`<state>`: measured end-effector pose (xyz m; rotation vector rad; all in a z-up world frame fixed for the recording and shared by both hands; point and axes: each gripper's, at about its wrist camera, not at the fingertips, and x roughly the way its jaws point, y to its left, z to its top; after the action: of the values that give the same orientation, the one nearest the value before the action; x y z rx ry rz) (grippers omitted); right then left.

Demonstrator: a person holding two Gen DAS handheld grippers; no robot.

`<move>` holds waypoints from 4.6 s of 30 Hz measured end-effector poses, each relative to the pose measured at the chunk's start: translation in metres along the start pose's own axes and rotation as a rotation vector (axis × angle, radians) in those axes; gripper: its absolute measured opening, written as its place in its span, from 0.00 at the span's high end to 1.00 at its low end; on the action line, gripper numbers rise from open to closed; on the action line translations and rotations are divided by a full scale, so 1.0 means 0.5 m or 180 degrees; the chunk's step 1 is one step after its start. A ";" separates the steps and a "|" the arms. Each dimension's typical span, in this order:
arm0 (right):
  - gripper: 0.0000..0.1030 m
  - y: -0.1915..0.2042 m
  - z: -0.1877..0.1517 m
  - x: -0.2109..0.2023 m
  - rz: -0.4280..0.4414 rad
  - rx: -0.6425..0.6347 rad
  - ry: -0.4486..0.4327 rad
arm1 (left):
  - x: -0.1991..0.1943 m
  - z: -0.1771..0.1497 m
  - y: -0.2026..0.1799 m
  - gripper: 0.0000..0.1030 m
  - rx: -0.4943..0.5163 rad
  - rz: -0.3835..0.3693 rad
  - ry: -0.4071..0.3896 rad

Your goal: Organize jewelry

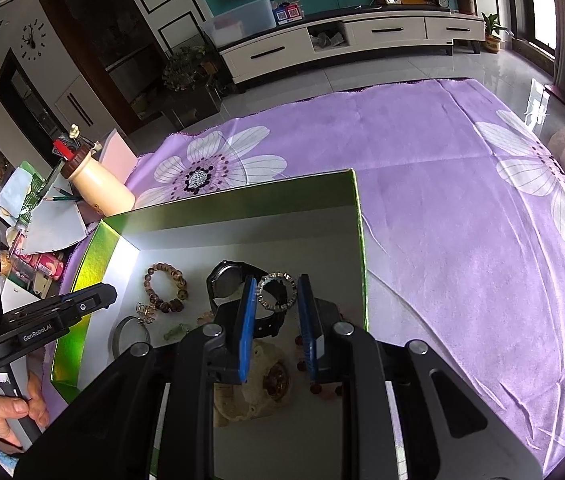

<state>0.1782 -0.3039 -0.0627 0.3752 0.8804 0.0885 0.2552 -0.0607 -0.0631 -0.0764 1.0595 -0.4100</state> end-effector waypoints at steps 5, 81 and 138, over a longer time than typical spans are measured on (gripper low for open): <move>0.80 0.000 0.002 -0.008 0.0039 0.0051 -0.0021 | 0.001 0.004 0.003 0.80 -0.0011 0.0021 -0.0004; 0.79 0.003 0.023 0.017 -0.0232 -0.0065 0.0031 | 0.011 0.006 -0.011 0.78 0.0300 0.0332 0.0024; 0.01 0.131 -0.102 -0.240 -0.0676 -0.0630 -0.0337 | -0.326 -0.080 -0.142 0.02 0.0608 0.0942 -0.0897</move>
<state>0.0679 -0.2561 0.0195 0.0992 0.7941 -0.0402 0.1314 -0.0616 0.0708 0.1869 0.7353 -0.2220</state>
